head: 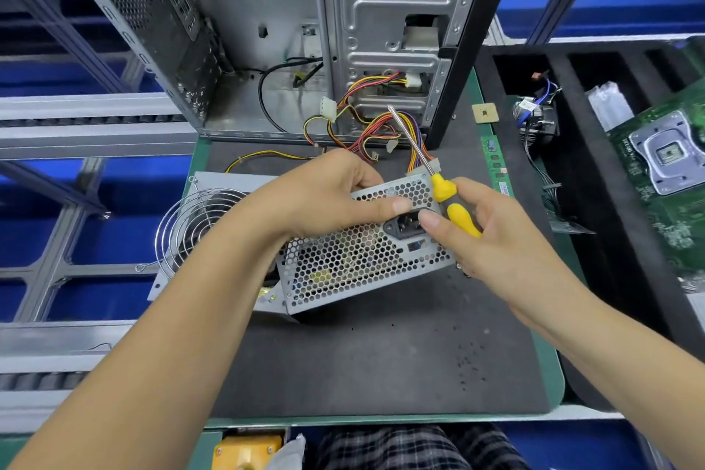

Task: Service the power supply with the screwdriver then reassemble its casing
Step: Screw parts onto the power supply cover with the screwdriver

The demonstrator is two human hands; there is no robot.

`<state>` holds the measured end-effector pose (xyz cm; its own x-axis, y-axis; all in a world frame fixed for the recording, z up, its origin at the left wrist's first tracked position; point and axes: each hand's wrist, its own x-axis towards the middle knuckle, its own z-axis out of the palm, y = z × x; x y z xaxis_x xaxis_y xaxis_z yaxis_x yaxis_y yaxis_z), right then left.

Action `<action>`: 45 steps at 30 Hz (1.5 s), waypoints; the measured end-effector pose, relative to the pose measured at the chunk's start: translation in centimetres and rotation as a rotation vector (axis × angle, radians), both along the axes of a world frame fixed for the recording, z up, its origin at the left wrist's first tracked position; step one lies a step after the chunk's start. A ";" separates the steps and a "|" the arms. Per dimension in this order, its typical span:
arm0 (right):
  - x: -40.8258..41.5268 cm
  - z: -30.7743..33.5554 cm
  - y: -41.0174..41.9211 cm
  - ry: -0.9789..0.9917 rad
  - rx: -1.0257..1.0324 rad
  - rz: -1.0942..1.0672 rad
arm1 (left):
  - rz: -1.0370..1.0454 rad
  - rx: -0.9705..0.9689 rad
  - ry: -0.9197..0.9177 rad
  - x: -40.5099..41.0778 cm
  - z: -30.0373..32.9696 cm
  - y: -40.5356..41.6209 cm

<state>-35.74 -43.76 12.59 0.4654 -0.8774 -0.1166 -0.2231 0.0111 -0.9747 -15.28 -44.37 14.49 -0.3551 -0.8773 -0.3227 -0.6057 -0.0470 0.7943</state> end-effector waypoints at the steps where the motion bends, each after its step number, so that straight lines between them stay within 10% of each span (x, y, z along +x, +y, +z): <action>1: -0.1 0.0 0.1 0.037 -0.037 -0.008 | 0.001 0.000 0.002 0.0 0.0 0.0; 9: -0.5 -0.2 0.4 0.260 -0.413 -0.042 | 0.009 -0.053 -0.004 -0.1 0.1 0.1; 18: -0.8 -0.4 -2.8 0.054 -0.075 0.184 | 0.013 0.011 0.022 0.3 0.2 0.0; 45: 0.2 -0.8 -1.3 0.018 -0.230 0.009 | -0.033 0.011 0.088 1.1 -0.6 -0.5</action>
